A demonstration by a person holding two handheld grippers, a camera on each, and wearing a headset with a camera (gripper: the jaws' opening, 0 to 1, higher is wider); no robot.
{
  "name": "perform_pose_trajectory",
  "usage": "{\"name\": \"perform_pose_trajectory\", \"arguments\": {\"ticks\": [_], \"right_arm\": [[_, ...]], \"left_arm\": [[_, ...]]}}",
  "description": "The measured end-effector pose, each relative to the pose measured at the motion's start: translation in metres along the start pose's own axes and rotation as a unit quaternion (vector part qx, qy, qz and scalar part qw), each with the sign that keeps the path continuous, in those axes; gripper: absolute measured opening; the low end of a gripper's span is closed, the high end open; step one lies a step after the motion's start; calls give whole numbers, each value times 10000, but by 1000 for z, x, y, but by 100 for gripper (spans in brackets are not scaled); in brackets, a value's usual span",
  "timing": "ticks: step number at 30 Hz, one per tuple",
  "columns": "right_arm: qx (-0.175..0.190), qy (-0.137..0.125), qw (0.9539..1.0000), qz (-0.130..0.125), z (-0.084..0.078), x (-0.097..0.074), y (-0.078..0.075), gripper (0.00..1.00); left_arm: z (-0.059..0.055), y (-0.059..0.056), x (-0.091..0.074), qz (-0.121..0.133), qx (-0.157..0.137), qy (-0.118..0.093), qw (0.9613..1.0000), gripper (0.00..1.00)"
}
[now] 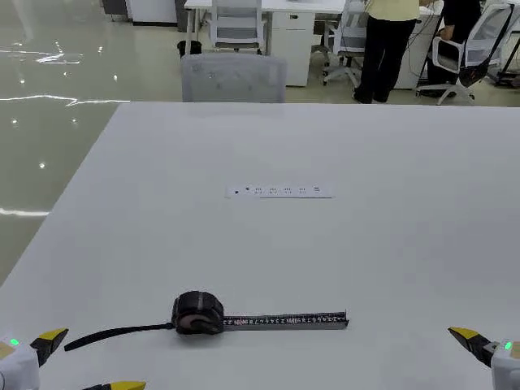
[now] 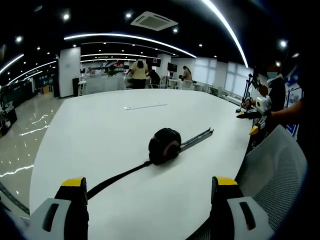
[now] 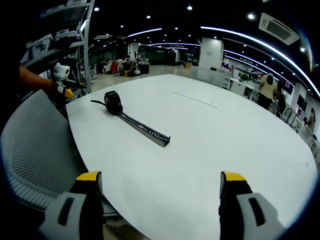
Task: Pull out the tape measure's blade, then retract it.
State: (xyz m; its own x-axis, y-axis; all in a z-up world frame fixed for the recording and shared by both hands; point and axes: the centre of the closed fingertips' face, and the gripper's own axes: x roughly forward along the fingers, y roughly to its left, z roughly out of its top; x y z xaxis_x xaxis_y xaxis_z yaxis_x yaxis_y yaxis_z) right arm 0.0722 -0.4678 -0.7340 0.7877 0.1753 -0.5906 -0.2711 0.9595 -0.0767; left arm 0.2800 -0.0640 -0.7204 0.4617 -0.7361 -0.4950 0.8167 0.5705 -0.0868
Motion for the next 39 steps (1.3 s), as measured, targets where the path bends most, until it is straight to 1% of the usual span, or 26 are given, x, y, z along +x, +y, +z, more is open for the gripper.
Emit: {"name": "perform_pose_trajectory", "arguments": {"ticks": [2,5,7,8,13,17,20,27,32,35,39], "right_arm": [[6,-46,10000,-4,1,-1,0,99],[73,-4,10000,3,-4,-1,2,100],[42,31,10000,1,-8,-1,3,100],[33,86,10000,19,-12,0,3,100],[78,103,9999,38,-14,-4,3,100],[90,70,9999,5,-13,-6,-1,100],[100,118,9999,-4,-15,-6,-2,100],[75,146,9999,-1,-18,-7,-1,100],[108,103,9999,-64,-18,-10,-5,100],[214,124,9997,-46,-20,-13,-6,100],[187,125,9997,-30,-19,-16,-6,100]], "left_arm": [[0,0,0,-10,-13,-3,10000,100],[1,0,0,-18,31,-78,10000,100],[1,0,0,-44,28,-83,10000,100],[-1,0,1,-50,46,-45,10000,100],[-3,-7,4,-157,76,43,9998,100],[-3,-11,3,-193,46,68,9998,100],[-4,-15,3,-219,40,74,9997,100],[-7,-12,1,-190,-20,68,9998,100],[-6,-14,2,-209,-31,66,9998,100],[-6,-14,3,-183,-37,104,9998,100],[-5,-15,3,-192,-44,75,9998,100]]}}
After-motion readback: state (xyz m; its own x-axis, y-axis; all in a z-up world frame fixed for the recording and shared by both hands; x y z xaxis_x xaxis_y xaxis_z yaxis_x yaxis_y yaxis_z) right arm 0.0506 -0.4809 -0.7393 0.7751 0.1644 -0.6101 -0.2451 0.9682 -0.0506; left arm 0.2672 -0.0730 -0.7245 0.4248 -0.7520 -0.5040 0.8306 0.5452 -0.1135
